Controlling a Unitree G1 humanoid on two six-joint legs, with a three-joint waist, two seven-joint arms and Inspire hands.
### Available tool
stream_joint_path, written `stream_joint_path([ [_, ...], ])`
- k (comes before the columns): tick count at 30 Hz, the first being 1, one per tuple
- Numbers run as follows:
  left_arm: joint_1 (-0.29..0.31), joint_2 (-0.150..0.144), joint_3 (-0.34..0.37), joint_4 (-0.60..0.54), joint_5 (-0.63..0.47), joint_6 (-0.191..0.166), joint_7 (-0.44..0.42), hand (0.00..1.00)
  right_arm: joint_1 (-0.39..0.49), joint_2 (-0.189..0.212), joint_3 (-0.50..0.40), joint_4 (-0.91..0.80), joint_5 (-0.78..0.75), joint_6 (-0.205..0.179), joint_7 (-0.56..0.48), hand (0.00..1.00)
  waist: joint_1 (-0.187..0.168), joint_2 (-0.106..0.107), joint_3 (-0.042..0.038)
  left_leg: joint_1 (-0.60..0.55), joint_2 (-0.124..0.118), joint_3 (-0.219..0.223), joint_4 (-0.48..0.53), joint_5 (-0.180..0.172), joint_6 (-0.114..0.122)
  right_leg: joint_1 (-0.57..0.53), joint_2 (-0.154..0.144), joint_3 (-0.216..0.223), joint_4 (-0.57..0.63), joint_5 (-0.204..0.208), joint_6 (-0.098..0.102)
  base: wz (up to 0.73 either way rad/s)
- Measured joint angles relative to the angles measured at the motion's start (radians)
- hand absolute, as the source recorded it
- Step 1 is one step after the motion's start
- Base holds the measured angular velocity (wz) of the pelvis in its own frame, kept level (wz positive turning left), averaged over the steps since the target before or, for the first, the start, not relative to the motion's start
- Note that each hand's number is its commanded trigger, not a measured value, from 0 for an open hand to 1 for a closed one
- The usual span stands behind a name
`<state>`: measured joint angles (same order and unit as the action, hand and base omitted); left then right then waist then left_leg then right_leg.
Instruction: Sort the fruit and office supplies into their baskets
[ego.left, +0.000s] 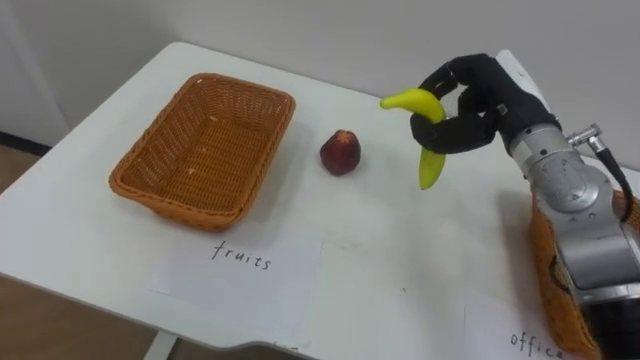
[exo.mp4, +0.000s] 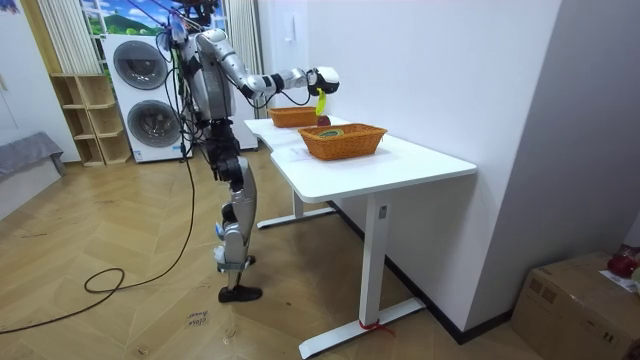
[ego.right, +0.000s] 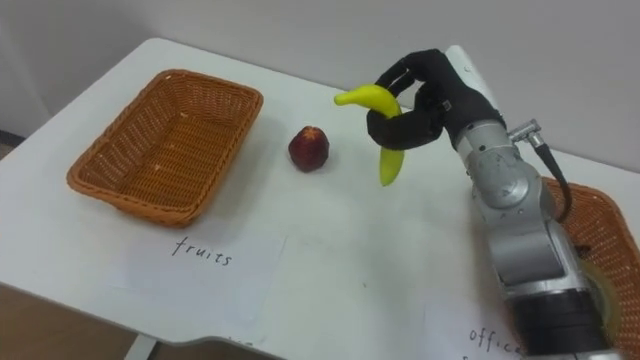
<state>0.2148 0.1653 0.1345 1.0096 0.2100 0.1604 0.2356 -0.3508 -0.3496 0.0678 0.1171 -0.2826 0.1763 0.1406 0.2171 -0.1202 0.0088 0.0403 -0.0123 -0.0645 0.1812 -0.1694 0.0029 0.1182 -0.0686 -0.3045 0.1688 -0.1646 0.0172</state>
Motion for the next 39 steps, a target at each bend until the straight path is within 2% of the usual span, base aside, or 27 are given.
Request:
stream_joint_path([
  [4,0.018,0.0,-0.005,0.0,0.001,0.015,-0.011,0.0,-0.009,0.008,0.019,0.0,0.001,0.004,-0.035,1.0,0.014,0.016,-0.0069,0.004,0.0,-0.002,-0.002,0.0,0.0,0.004,0.001,-0.001,0.0,0.0,0.0,0.01],
  [7,0.026,0.001,-0.005,0.001,0.001,0.017,-0.021,0.0,-0.011,0.018,0.043,0.0,0.01,0.004,-0.044,1.0,0.02,0.025,-0.0053,0.005,0.0,-0.006,-0.003,0.0,0.0,0.007,0.0,-0.012,0.0,-0.001,0.001,0.04],
  [12,0.035,0.0,-0.005,0.001,0.002,0.027,-0.06,0.0,-0.011,0.03,0.061,0.001,0.009,0.004,-0.044,1.0,0.036,0.024,-0.0046,0.003,-0.001,-0.014,0.0,0.0,0.0,0.009,-0.001,-0.021,0.0,-0.001,0.002,0.04],
  [13,0.036,0.0,-0.005,0.001,0.005,0.03,-0.069,0.0,-0.011,0.032,0.062,0.0,0.007,0.004,-0.044,1.0,0.039,0.028,-0.0018,0.002,-0.002,-0.019,0.0,0.0,0.0,0.011,-0.002,-0.025,0.0,-0.001,0.002,0.09],
  [16,0.039,-0.001,-0.004,0.001,0.03,0.034,-0.072,0.0,-0.014,0.033,0.068,0.001,0.0,0.004,-0.044,1.0,0.045,0.022,-0.0038,-0.003,-0.002,-0.022,0.002,0.0,0.0,0.009,-0.002,-0.029,0.0,-0.002,0.003,0.05],
  [19,0.044,-0.006,-0.001,0.002,0.047,0.035,-0.072,0.0,-0.023,0.033,0.068,0.009,0.003,0.004,-0.052,1.0,0.063,0.024,-0.0006,-0.003,-0.002,-0.021,0.003,0.0,0.0,0.009,-0.002,-0.029,0.0,-0.002,0.003,0.0],
  [27,0.044,-0.012,0.001,0.002,0.046,0.039,-0.072,0.0,-0.024,0.04,0.068,0.01,0.003,0.004,-0.059,1.0,0.069,0.019,0.0031,-0.005,-0.002,-0.024,0.002,0.0,0.0,0.009,-0.003,-0.039,0.0,-0.003,0.004,0.0],
  [34,0.043,-0.018,0.0,0.0,0.059,0.054,-0.073,0.0,-0.025,0.075,0.072,0.012,0.002,0.022,-0.073,1.0,0.087,0.016,0.0024,-0.011,-0.002,-0.024,0.003,0.0,0.0,0.003,-0.004,-0.054,0.0,-0.003,0.005,0.0],
  [39,0.051,-0.018,0.0,0.0,0.065,0.073,-0.073,0.0,-0.058,0.093,0.113,0.013,0.004,0.038,-0.072,1.0,0.093,0.016,0.0018,-0.014,-0.003,-0.032,0.006,0.0,0.0,0.005,-0.004,-0.059,0.0,-0.003,0.005,0.05],
])
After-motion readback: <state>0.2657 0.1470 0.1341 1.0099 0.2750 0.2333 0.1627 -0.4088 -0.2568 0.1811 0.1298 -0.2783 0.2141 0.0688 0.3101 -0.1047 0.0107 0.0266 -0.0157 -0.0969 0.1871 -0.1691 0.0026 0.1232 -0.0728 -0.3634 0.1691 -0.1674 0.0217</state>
